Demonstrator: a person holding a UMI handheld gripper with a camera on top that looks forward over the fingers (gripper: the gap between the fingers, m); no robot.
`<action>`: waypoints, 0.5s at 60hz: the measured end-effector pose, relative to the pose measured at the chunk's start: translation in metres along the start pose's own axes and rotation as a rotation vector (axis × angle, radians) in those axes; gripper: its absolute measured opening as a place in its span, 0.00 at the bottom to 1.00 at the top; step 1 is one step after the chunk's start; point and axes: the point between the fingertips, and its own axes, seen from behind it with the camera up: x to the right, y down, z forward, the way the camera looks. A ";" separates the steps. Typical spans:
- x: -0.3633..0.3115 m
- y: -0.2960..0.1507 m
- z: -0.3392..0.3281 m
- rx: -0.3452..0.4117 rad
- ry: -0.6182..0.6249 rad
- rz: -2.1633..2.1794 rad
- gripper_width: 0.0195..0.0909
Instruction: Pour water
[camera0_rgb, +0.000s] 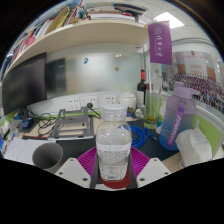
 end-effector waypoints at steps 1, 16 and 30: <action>0.000 0.000 -0.001 0.004 -0.001 0.000 0.38; 0.008 0.010 -0.010 -0.037 0.007 0.008 0.57; 0.011 0.036 -0.055 -0.151 0.009 -0.001 0.68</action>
